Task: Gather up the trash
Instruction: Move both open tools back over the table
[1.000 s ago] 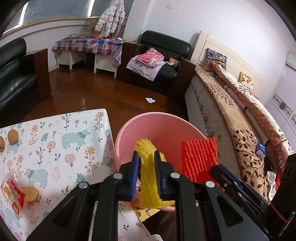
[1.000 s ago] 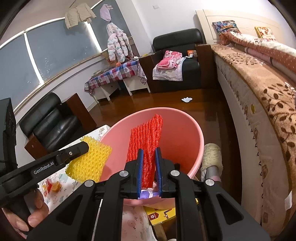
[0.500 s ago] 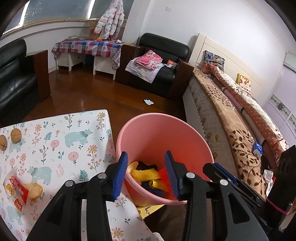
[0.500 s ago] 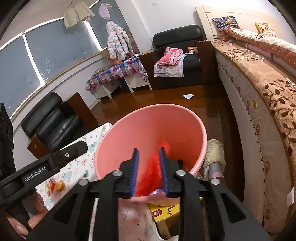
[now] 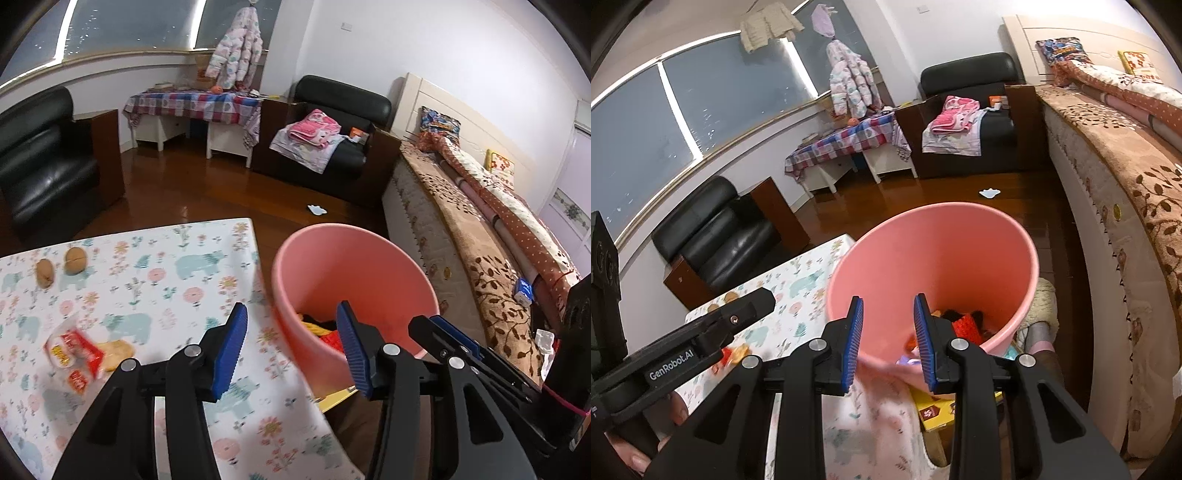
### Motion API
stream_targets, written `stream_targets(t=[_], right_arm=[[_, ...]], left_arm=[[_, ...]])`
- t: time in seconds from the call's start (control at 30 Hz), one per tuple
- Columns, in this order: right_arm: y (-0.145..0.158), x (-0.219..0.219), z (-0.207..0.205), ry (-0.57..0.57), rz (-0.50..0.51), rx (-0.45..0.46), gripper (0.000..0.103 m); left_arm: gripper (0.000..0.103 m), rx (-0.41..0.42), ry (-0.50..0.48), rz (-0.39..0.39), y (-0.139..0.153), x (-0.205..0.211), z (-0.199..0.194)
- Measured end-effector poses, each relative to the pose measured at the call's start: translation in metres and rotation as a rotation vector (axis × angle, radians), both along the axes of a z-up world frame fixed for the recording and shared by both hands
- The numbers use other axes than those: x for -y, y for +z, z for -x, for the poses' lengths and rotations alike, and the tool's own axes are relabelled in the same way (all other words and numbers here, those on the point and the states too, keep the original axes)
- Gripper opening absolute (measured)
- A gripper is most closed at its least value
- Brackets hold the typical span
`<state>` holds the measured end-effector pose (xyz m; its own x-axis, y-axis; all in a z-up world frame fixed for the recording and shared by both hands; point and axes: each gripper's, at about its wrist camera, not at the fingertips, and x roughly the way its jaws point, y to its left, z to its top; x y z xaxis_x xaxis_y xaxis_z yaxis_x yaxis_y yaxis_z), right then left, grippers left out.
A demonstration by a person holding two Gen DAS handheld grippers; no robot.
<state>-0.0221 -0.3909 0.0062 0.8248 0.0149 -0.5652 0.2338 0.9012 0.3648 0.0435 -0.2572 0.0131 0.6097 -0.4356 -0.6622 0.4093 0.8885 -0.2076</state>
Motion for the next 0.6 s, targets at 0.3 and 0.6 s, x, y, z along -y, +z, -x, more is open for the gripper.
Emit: stream_targets(t=[0.3,0.6], right_arm=[[0.007,-0.034,0.002,0.075,0.026,-0.002,0.029],[0.013,-0.065,-0.002,0.14,0.053,-0.002,0.029]], left_arm=[[0.05,-0.006,0.09,-0.025,0.0,-0.044,0.012],[0.05,-0.037,0.184,-0.028,-0.012,-0.096,0.014]])
